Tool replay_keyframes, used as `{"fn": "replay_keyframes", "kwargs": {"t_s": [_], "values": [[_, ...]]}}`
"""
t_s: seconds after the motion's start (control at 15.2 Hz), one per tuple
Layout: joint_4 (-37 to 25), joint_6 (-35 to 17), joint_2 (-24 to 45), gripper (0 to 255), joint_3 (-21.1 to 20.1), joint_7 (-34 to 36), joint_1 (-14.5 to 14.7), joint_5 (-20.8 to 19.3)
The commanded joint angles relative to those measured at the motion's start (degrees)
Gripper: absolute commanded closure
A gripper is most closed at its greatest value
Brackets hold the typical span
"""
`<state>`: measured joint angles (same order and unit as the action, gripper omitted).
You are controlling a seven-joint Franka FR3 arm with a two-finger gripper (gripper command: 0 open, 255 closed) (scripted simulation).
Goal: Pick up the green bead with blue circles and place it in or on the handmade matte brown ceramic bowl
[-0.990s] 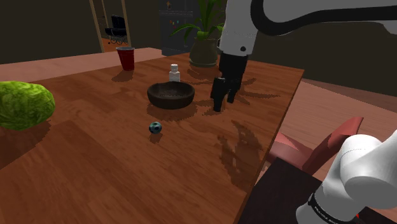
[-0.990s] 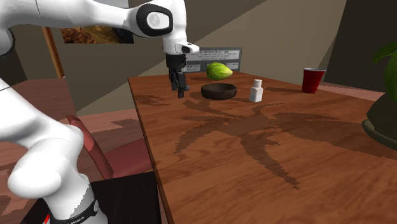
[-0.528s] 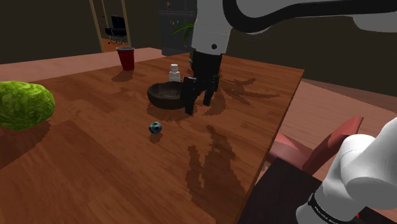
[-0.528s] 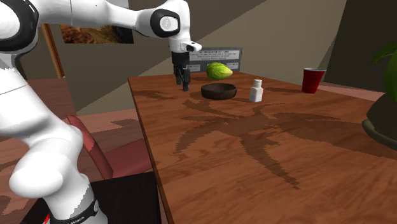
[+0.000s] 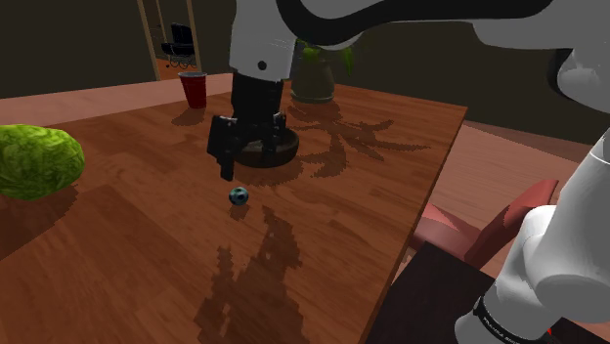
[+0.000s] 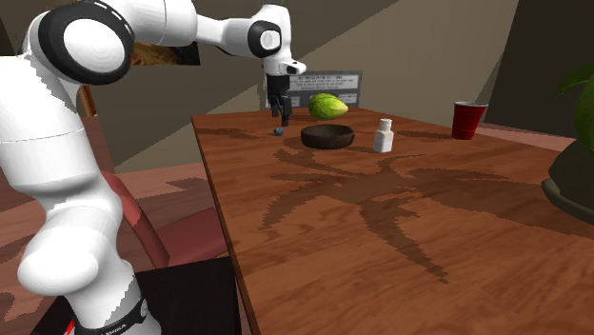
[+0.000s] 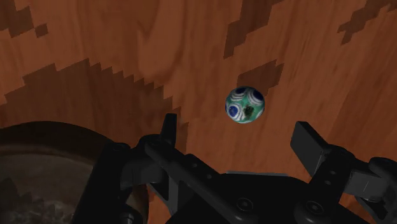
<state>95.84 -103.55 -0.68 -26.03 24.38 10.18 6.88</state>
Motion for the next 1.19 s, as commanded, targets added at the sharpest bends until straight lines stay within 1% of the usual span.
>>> {"fn": "replay_keyframes", "kwargs": {"t_s": [0.0, 0.46, 0.99, 1.06, 1.12], "values": [[-2.8, 0.0, 2.4, 0, -0.8, 1.5, 0.7, -1.0], [2.2, -5.7, 3.0, 0, -1.0, 1.6, 1.1, -1.2], [2.2, -5.7, 3.0, 0, -1.0, 1.6, 1.1, -1.2], [2.2, -5.7, 3.0, 255, -1.0, 1.6, 1.1, -1.2], [2.2, -5.7, 3.0, 255, -1.0, 1.6, 1.1, -1.2]]}}
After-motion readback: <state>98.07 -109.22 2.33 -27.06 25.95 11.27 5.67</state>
